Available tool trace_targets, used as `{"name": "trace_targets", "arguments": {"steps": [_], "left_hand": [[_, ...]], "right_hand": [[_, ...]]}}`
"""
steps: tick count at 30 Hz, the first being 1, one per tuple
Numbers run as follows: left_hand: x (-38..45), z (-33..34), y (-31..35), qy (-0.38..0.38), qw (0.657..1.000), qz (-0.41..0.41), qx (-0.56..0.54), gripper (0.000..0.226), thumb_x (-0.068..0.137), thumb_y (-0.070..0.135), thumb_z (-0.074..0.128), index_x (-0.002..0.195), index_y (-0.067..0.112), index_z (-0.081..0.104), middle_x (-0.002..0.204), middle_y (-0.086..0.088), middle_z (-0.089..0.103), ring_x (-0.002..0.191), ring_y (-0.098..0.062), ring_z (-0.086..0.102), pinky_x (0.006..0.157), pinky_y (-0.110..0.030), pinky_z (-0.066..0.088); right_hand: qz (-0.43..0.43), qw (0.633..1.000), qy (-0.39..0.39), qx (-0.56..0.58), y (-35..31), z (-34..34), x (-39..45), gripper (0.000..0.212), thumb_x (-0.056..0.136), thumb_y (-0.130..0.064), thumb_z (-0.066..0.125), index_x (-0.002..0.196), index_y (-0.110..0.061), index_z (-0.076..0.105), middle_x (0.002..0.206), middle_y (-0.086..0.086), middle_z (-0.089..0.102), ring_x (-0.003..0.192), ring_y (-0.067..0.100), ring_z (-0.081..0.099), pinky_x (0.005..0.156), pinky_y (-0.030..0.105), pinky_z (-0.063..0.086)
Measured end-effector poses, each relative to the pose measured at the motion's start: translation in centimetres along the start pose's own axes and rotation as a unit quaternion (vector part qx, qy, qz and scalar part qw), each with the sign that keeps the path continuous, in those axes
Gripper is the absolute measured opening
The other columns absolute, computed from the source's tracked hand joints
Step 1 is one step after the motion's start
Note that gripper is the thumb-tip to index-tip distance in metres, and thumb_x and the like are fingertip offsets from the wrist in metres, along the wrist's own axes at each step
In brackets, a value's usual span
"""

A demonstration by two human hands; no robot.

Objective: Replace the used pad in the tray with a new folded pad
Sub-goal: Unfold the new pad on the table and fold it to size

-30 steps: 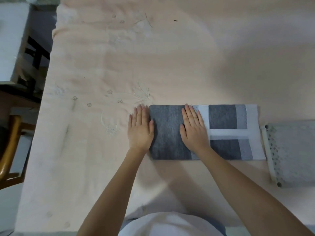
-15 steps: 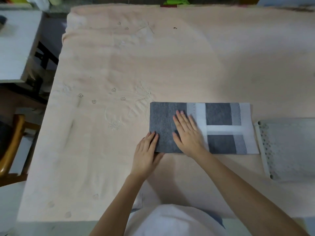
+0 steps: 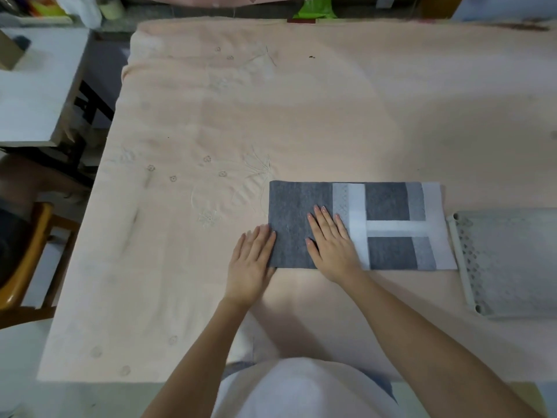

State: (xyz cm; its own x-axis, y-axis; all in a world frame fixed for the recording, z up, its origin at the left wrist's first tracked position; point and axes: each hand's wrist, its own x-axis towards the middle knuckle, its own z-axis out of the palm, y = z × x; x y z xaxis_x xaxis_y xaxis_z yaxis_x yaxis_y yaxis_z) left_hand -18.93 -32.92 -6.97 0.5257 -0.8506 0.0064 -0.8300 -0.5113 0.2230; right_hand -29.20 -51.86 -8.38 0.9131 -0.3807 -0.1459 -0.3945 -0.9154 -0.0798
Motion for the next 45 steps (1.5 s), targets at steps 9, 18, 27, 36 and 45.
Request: {"name": "trace_targets", "arguments": {"steps": [9, 18, 27, 36, 45], "left_hand": [[3.7, -1.2, 3.0, 0.006, 1.0, 0.002, -0.011, 0.054, 0.097, 0.034, 0.027, 0.142, 0.005, 0.039, 0.15, -0.011, 0.034, 0.139, -0.026, 0.032, 0.116, -0.045, 0.022], [5.8, 2.3, 2.4, -0.022, 0.998, -0.066, -0.011, 0.058, 0.098, 0.035, 0.025, 0.145, 0.001, 0.03, 0.153, -0.014, 0.025, 0.144, -0.026, 0.019, 0.117, -0.045, 0.019], [7.8, 1.0, 2.8, -0.007, 0.999, -0.047, -0.004, 0.06, 0.095, 0.038, 0.033, 0.144, 0.003, 0.032, 0.153, -0.015, 0.027, 0.143, -0.027, 0.02, 0.119, -0.044, 0.012], [12.6, 1.7, -0.6, -0.034, 0.989, -0.143, -0.014, 0.069, 0.095, 0.049, 0.011, 0.15, 0.007, 0.013, 0.158, -0.009, 0.01, 0.146, -0.02, 0.004, 0.12, -0.039, -0.001], [9.7, -1.4, 2.8, 0.052, 0.975, -0.198, -0.084, 0.073, 0.083, 0.037, 0.066, 0.137, -0.004, 0.04, 0.137, -0.023, 0.046, 0.123, -0.038, 0.049, 0.097, -0.043, 0.043]], "right_hand": [[-0.011, 1.0, 0.008, -0.004, 0.0, 0.0, -0.1, 0.061, 0.097, -0.038, 0.008, 0.149, -0.007, 0.015, 0.158, 0.01, 0.009, 0.147, 0.021, 0.006, 0.12, 0.041, 0.006], [-0.021, 0.999, 0.024, 0.025, 0.8, 0.2, -0.3, 0.056, 0.099, -0.032, 0.018, 0.149, -0.006, 0.017, 0.157, 0.009, 0.017, 0.146, 0.018, 0.012, 0.12, 0.041, 0.013], [0.079, 0.99, 0.075, 0.092, 1.0, -1.1, 1.9, 0.059, 0.093, -0.023, 0.028, 0.148, -0.002, 0.019, 0.158, 0.012, 0.014, 0.147, 0.023, 0.008, 0.12, 0.042, 0.01], [0.022, 0.998, 0.049, 0.046, 2.9, -0.8, 6.6, 0.058, 0.1, -0.034, 0.015, 0.149, -0.005, 0.013, 0.158, 0.009, 0.01, 0.147, 0.021, 0.008, 0.12, 0.038, 0.009], [0.013, 0.98, 0.1, 0.174, 3.7, -2.3, 5.9, 0.055, 0.094, -0.02, 0.04, 0.145, -0.001, 0.029, 0.157, 0.01, 0.017, 0.147, 0.021, 0.008, 0.119, 0.041, 0.016]]}}
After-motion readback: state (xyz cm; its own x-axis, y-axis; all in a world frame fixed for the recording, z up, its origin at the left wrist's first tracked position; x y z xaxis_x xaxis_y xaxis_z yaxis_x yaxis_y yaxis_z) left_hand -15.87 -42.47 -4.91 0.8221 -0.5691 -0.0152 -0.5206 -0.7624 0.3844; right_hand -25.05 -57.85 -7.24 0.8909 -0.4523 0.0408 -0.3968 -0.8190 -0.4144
